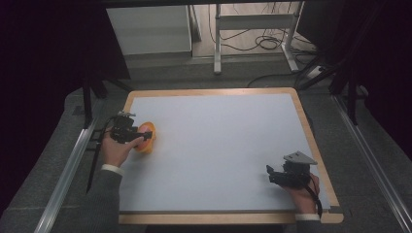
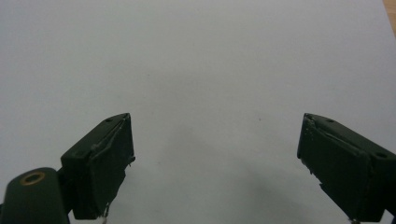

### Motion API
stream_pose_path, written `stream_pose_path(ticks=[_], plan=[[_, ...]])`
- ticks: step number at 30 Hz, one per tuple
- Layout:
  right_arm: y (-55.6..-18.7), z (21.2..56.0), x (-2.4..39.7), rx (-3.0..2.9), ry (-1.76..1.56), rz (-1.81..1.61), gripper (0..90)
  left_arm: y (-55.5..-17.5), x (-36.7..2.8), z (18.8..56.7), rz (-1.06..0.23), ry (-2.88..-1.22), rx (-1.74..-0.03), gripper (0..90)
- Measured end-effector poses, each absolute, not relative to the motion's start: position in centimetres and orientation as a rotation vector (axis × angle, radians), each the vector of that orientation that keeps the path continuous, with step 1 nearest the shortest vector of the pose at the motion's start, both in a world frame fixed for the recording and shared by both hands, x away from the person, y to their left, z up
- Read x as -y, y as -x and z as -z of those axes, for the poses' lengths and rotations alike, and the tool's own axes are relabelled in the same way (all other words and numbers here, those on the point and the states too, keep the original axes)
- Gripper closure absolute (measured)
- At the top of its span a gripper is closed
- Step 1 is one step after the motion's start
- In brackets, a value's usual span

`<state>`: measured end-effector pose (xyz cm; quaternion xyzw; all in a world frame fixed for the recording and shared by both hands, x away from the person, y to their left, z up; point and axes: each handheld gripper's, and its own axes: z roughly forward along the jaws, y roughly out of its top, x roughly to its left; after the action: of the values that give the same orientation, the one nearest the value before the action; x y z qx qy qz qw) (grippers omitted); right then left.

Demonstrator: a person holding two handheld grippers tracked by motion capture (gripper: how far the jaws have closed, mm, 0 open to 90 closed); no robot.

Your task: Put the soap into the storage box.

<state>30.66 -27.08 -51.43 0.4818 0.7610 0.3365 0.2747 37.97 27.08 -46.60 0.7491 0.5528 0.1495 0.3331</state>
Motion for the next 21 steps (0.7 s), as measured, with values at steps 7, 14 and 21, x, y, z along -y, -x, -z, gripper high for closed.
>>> stream_pose_path(ticks=[7, 14, 21], plan=[[-30.5, 51.3, 26.9, -2.049, -1.289, -0.921, 10.4, -36.1, -27.0, 45.7, -0.400, -1.933, -1.356, 30.1], [-30.5, 51.2, 27.0, -2.046, -1.293, -0.916, 10.4, -33.7, -26.8, 45.8, -0.382, -1.917, -1.293, 30.2], [-30.5, 51.2, 27.0, -2.044, -1.290, -0.917, 10.4, -31.3, -26.4, 46.6, -0.354, -1.940, -1.241, 30.8]])
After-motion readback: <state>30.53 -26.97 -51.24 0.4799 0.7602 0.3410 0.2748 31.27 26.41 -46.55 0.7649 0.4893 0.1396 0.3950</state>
